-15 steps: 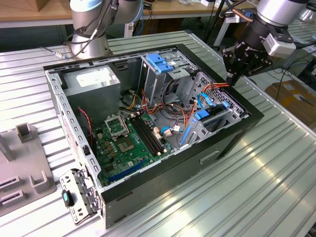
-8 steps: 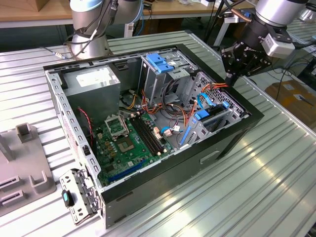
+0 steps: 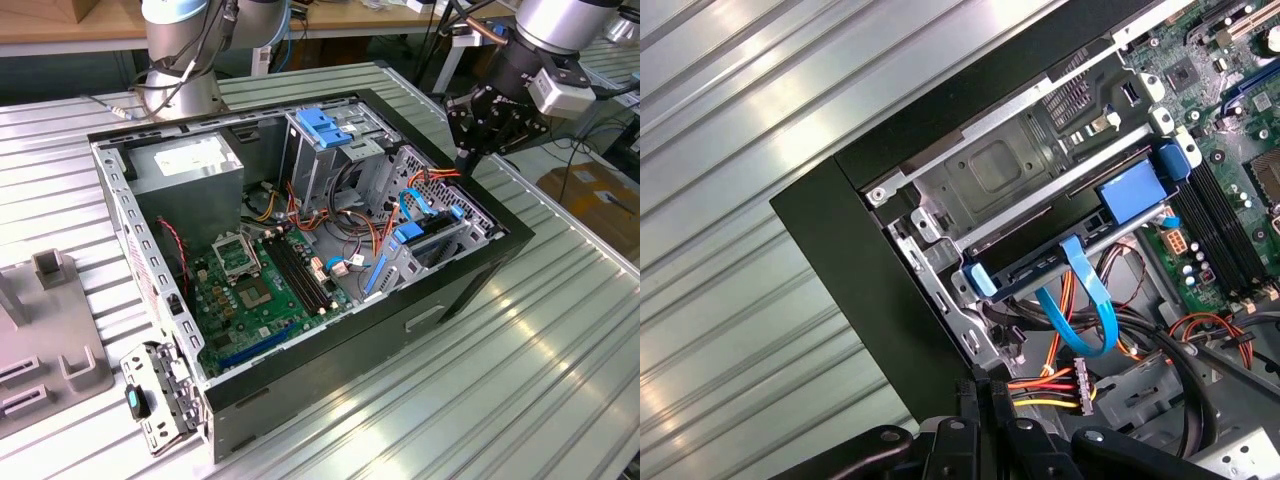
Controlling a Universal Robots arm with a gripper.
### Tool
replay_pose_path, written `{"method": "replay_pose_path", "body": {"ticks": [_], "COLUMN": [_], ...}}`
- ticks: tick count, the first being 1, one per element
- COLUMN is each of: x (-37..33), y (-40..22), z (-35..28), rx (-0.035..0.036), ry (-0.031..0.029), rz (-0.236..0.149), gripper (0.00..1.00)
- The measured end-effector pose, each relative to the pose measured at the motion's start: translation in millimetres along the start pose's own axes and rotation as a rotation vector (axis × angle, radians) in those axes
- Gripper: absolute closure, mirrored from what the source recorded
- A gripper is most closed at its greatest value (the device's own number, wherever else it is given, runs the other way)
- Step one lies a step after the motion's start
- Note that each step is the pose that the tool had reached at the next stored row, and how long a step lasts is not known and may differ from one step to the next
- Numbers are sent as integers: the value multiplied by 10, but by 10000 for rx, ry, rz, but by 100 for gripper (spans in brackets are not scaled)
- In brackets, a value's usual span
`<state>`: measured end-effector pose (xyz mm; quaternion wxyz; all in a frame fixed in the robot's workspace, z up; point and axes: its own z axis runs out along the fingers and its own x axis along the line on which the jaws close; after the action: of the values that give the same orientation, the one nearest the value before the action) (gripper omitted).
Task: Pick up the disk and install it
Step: 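Insert the second disk wire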
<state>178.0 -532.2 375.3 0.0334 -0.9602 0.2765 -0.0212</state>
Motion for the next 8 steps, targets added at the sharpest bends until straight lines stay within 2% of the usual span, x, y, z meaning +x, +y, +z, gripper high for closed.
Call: {"method": "replay_pose_path", "body": {"ticks": [8], "x": [-22], "y": [13], "z": [-1], "rx": [0], "ry": [1], "rz": [0], "gripper": [84]}}
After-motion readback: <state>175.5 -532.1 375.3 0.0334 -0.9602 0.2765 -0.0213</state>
